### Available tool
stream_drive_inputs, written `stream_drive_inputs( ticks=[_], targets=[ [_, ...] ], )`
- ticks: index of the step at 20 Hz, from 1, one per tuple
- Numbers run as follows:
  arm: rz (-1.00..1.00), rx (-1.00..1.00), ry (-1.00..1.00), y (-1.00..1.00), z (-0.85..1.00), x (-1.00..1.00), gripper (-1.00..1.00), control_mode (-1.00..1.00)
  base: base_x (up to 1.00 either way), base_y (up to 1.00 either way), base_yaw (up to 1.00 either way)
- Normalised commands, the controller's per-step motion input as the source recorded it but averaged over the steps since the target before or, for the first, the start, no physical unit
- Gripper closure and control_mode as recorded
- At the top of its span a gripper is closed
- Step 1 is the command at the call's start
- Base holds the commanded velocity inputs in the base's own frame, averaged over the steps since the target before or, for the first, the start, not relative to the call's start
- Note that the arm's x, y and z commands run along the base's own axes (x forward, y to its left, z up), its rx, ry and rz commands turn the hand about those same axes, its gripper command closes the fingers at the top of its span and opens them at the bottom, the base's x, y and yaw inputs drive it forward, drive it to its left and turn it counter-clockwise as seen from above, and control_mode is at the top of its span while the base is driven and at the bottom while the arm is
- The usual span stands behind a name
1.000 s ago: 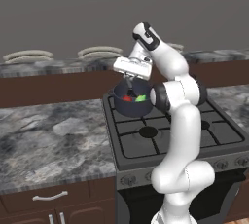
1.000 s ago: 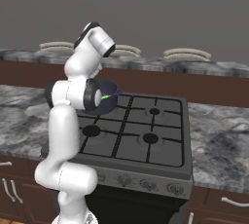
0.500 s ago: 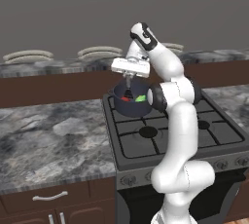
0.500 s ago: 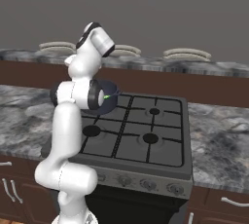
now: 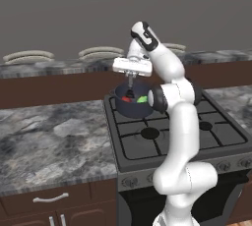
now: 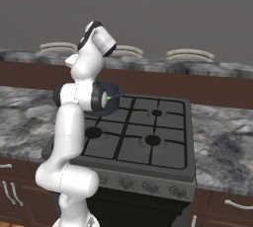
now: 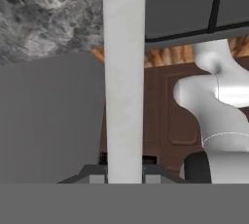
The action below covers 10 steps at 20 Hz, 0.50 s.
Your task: Put the corn and onion in the pot. Retrieve the spatula and lightly stir the vegetables in the pot.
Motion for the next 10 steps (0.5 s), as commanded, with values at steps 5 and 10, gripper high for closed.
stream_drive_inputs(
  ticks=[5,10],
  targets=[
    [0.00,0.00,0.00,-0.40,-0.05,0.16,1.00,-1.00,0.00,0.00,0.00],
    [0.00,0.00,0.03,-0.30,-0.02,0.05,1.00,-1.00,0.00,0.00,0.00]
  ],
)
